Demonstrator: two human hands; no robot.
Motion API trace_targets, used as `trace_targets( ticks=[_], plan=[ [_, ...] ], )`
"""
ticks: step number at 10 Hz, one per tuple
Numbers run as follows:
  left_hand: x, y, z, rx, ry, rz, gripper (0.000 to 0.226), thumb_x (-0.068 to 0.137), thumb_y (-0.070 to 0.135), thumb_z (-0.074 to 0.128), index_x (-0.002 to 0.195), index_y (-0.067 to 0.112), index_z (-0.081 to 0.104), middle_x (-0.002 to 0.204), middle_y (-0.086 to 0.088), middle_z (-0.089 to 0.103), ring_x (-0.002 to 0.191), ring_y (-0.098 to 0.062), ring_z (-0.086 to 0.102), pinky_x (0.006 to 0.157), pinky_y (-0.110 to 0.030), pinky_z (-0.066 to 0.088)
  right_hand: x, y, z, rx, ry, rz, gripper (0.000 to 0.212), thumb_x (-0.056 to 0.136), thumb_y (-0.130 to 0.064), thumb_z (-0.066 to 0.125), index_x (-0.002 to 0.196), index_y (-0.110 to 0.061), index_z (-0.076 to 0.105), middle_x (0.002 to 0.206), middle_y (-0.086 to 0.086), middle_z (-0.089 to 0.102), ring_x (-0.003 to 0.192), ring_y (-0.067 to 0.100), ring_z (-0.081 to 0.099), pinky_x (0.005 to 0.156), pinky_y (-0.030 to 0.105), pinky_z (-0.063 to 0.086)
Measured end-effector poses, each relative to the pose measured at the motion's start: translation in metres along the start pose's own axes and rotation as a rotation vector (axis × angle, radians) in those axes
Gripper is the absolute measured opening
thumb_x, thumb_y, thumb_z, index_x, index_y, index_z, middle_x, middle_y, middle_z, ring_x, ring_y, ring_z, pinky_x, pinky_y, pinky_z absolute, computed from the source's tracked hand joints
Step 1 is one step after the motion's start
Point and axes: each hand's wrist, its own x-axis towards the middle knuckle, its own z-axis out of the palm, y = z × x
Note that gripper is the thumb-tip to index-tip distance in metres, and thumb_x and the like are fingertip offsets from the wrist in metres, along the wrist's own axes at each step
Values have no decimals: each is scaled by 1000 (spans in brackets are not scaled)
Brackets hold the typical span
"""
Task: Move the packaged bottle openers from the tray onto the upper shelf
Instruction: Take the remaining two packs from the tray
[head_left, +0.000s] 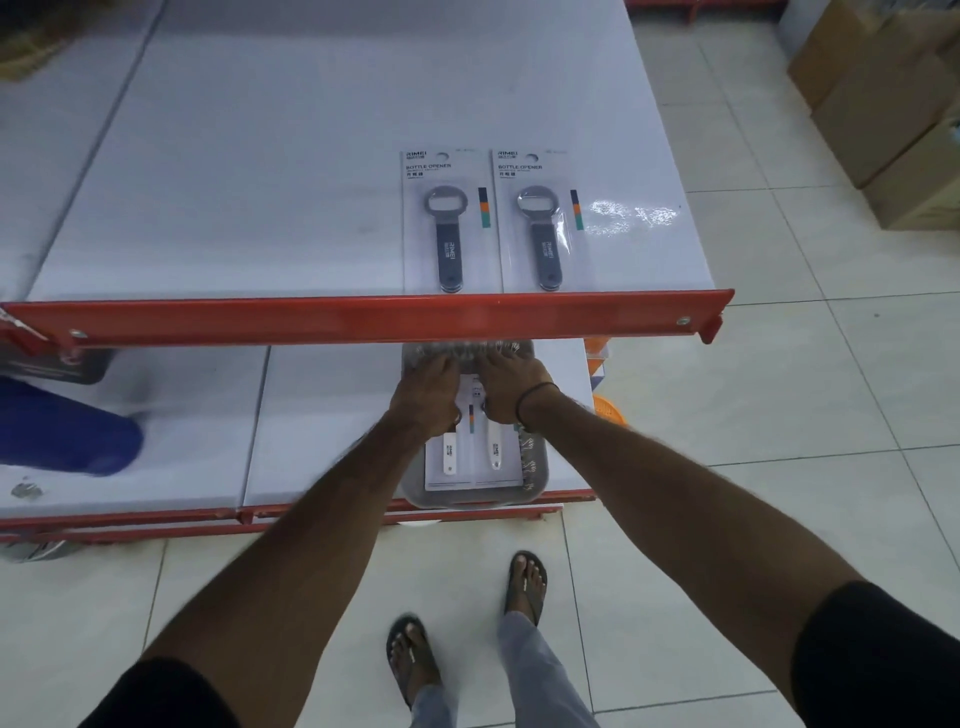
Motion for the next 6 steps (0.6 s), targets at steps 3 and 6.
trace_targets(
  ticks=[3, 6],
  plan=[
    [7, 0, -9, 133, -56, -14, 43, 98, 23, 53, 137, 8, 45, 144, -12, 51, 136, -32, 42, 121, -43, 27, 7, -9, 1, 4, -92, 33, 72, 87, -38, 61, 150, -15, 36, 158, 11, 33, 145, 32, 31, 117, 45, 32],
    [2, 1, -28, 17, 123, 45, 43, 91, 10, 56, 133, 4, 53, 140, -18, 53, 130, -36, 46, 112, -44, 36, -12, -6, -24, 194, 191, -18, 43, 75, -21, 69, 117, -12, 70, 128, 8, 66, 124, 35, 55, 110, 45, 39]
  ],
)
